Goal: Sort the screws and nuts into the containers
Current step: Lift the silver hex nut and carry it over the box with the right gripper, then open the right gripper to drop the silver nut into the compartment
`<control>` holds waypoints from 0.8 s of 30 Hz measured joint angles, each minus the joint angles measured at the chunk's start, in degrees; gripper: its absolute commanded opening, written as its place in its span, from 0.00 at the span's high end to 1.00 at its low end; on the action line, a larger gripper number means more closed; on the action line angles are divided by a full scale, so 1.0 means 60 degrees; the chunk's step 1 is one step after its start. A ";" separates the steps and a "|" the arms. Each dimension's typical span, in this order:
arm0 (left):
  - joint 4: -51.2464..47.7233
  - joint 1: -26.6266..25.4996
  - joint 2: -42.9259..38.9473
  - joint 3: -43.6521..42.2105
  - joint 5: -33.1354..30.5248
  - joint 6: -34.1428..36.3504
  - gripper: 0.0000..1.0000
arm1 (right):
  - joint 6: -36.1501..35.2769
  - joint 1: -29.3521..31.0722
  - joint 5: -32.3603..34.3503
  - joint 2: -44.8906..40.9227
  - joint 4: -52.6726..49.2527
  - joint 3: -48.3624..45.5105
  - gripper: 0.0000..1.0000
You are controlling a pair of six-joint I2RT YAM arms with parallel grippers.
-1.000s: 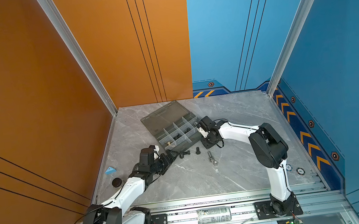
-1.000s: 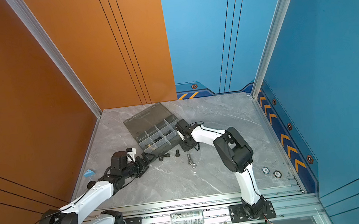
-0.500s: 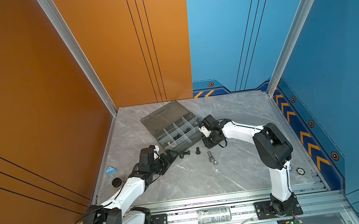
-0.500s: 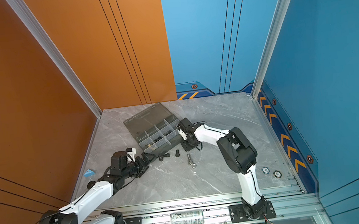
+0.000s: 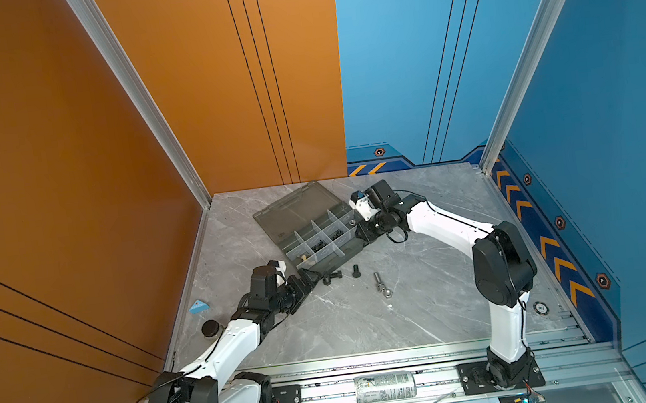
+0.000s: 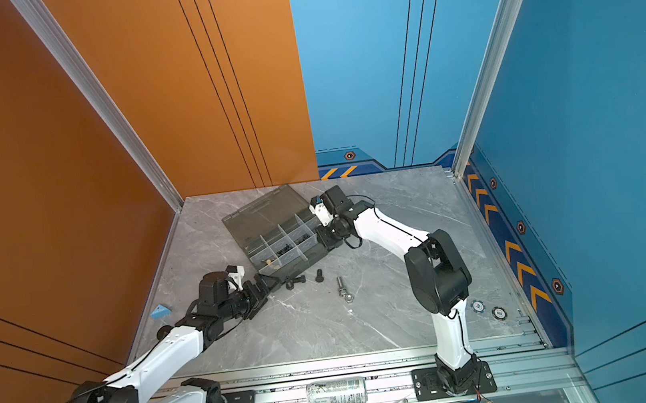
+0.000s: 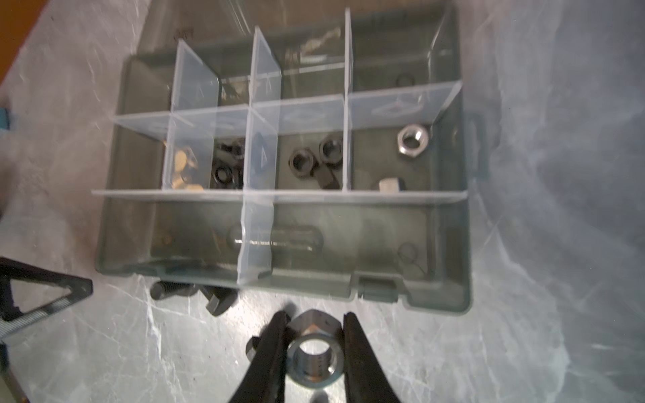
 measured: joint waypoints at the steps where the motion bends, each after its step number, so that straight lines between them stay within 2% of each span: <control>1: -0.0022 0.0000 -0.0029 0.0000 0.0000 0.0000 0.03 | 0.0000 -0.0036 0.0007 0.0138 0.0044 0.0299 0.98; 9: -0.0204 0.0073 -0.0357 0.0000 0.0004 0.0066 0.02 | 0.0033 -0.0095 0.0605 0.2240 0.0091 0.2827 0.97; 15: -0.0364 0.0124 -0.0477 0.0000 0.0004 0.0066 0.02 | 0.0215 -0.0182 0.0845 0.3563 -0.0076 0.3894 0.97; 19: -0.0466 0.0182 -0.0557 0.0000 0.0004 0.0069 0.02 | 0.0291 -0.0229 0.0852 0.3934 -0.0189 0.4131 0.96; 23: -0.0539 0.0189 -0.0608 0.0000 0.0004 0.0073 0.02 | 0.0291 -0.0237 0.0943 0.3985 -0.0306 0.4135 0.88; 24: -0.0561 0.0208 -0.0608 0.0000 0.0004 0.0069 0.02 | 0.0291 -0.0237 0.0987 0.3985 -0.0306 0.4135 0.83</control>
